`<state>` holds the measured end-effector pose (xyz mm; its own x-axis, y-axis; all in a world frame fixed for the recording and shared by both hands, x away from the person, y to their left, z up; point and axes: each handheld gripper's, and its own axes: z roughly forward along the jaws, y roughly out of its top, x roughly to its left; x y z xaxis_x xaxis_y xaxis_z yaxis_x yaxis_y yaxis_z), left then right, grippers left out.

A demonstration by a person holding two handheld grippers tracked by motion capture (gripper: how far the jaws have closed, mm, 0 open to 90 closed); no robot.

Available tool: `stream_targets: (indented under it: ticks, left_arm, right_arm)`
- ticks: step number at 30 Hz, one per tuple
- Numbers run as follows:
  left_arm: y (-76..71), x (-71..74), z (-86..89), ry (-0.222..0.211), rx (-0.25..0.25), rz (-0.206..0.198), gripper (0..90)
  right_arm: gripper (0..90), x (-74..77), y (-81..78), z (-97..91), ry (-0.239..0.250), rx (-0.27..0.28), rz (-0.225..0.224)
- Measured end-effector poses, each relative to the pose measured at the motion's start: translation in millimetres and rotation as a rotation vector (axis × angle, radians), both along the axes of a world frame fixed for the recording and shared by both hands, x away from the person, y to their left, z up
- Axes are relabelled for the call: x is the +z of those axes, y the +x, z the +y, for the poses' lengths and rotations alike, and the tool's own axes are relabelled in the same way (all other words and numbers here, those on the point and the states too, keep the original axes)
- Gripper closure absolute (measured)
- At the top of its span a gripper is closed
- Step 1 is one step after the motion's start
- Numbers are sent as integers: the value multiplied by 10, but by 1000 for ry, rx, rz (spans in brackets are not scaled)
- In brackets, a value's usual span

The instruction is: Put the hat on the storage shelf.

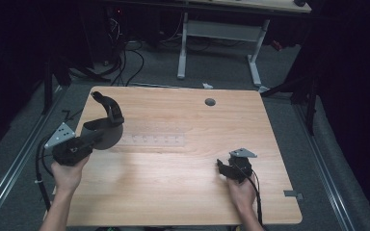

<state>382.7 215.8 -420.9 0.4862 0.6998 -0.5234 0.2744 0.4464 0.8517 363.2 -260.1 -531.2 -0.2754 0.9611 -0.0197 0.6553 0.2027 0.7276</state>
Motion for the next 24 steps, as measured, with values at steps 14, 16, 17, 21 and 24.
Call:
stream_targets:
  ticks: [14, 16, 17, 21, 24]
  left_arm:
    - [254, -50, -1, 70, 68, -8, 865]
    - [291, -75, -5, 81, 80, -6, 865]
    - [308, -90, -7, 88, 86, -7, 865]
    - [361, -134, -14, 104, 97, -1, 865]
    - [406, -133, -31, 112, 119, 4, 864]
  right_arm:
    - [377, 0, 0, 0, 0, 0, 1]
    - [369, -1, 2, -1, 0, -1, 1]
    - [368, 0, 2, -3, 0, -2, 2]
    - [366, -1, 2, -2, 0, -1, 2]
    - [361, -1, 2, -1, 0, -2, 2]
